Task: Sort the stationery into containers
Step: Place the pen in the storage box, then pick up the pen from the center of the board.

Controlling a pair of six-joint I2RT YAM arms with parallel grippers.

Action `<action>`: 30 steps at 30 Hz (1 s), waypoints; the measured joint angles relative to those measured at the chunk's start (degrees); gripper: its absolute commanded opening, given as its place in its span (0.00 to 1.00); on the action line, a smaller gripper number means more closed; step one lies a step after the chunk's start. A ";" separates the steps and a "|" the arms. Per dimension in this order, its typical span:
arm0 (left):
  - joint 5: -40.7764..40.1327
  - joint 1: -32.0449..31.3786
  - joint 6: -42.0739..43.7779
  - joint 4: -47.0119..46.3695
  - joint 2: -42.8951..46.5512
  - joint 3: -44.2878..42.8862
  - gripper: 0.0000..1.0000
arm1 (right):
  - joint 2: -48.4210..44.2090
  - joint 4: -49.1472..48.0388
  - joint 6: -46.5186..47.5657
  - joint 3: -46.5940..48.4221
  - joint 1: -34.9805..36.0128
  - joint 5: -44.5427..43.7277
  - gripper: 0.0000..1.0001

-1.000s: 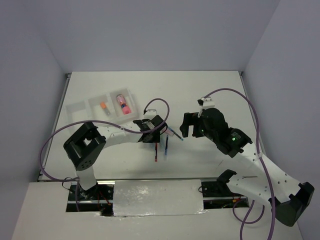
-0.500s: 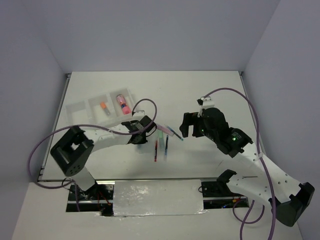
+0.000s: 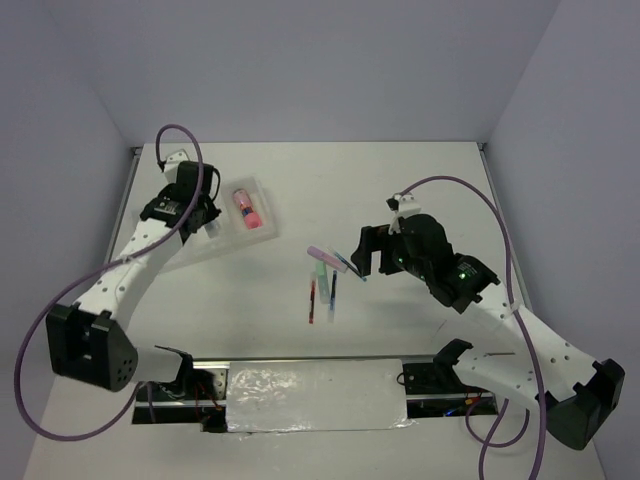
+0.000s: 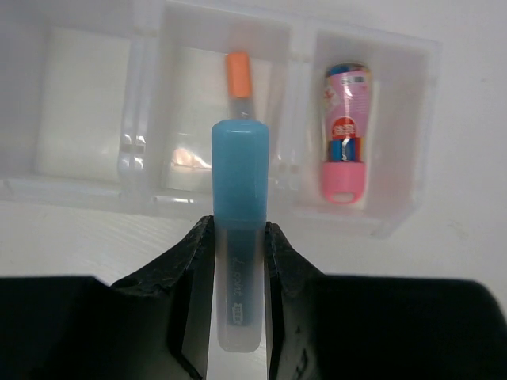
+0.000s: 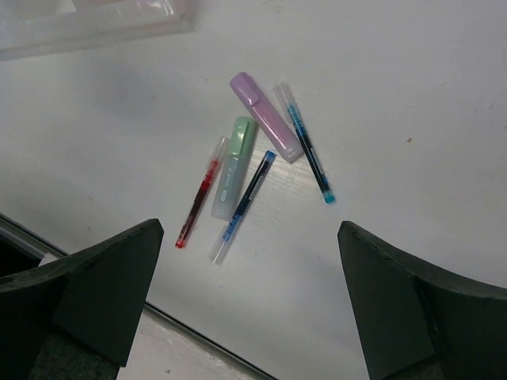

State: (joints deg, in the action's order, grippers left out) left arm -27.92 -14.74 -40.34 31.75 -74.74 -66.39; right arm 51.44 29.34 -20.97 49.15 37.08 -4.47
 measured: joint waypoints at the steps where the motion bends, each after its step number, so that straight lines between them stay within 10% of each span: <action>1: 0.26 1.36 0.52 0.22 -1.88 -0.90 0.10 | 0.31 -0.17 -0.02 0.00 0.00 0.31 1.00; 6: 1.92 6.80 1.33 0.55 -12.35 -5.25 0.30 | 0.57 -1.31 -0.15 -0.02 0.00 1.31 1.00; 12: 1.73 10.36 0.90 0.31 -20.74 -10.29 0.99 | 1.81 -2.86 -0.15 -0.42 0.00 2.73 1.00; 20: 2.01 8.98 -0.48 0.39 -19.06 -8.96 0.99 | 4.22 -4.83 -1.16 -3.30 0.15 3.96 0.95; 24: 2.05 2.36 -0.50 1.25 -11.39 -5.31 0.99 | 11.02 -6.45 -3.08 -3.63 2.21 2.51 0.67; 30: 7.93 -3.61 0.20 0.66 5.42 2.78 0.99 | 27.58 -8.26 -5.77 -1.88 6.62 -0.61 0.61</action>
State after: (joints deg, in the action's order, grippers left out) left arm -19.99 -18.35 -40.14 32.40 -69.32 -63.61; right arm 79.02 21.08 -26.74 47.27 43.70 -5.08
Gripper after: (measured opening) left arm 0.993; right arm 0.616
